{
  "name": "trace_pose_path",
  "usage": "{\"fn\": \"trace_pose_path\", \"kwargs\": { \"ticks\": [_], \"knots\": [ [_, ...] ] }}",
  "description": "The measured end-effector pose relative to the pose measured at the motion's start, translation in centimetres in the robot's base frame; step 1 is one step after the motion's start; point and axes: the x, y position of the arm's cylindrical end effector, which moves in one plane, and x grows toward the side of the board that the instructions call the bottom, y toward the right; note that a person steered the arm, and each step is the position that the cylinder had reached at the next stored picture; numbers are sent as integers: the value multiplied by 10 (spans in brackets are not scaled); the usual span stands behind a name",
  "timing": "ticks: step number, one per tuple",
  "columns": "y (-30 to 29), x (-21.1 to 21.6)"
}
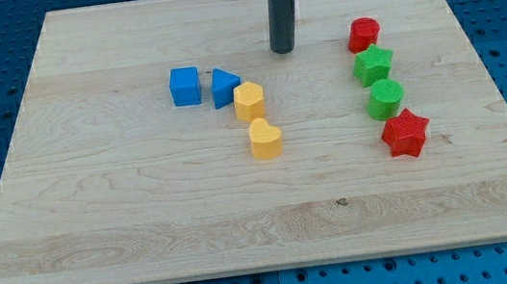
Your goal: Place the blue cube horizontally left to the red circle
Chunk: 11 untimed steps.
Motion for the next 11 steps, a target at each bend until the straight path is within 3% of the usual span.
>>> {"fn": "trace_pose_path", "kwargs": {
  "ticks": [3, 4, 5, 7, 8, 9, 11],
  "knots": [
    [-15, 51],
    [-25, 49],
    [-46, 13],
    [-203, -4],
    [-265, 17],
    [-262, 72],
    [-219, 78]
  ]
}}
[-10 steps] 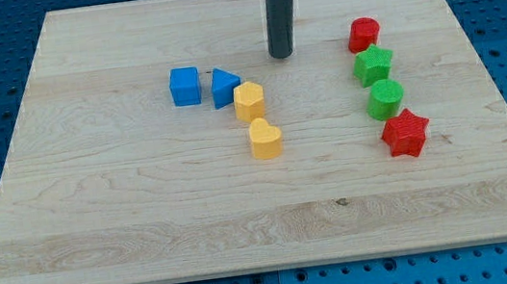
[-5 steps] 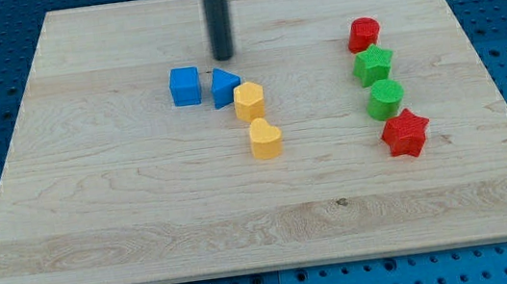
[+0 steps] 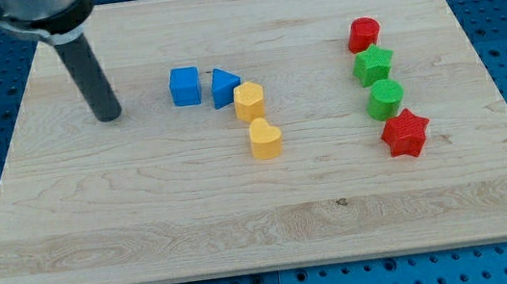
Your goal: Place the blue cube horizontally left to the red circle
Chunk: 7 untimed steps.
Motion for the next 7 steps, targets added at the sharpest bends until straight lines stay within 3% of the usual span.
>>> {"fn": "trace_pose_path", "kwargs": {
  "ticks": [3, 5, 7],
  "knots": [
    [48, -23],
    [48, -3],
    [108, 0]
  ]
}}
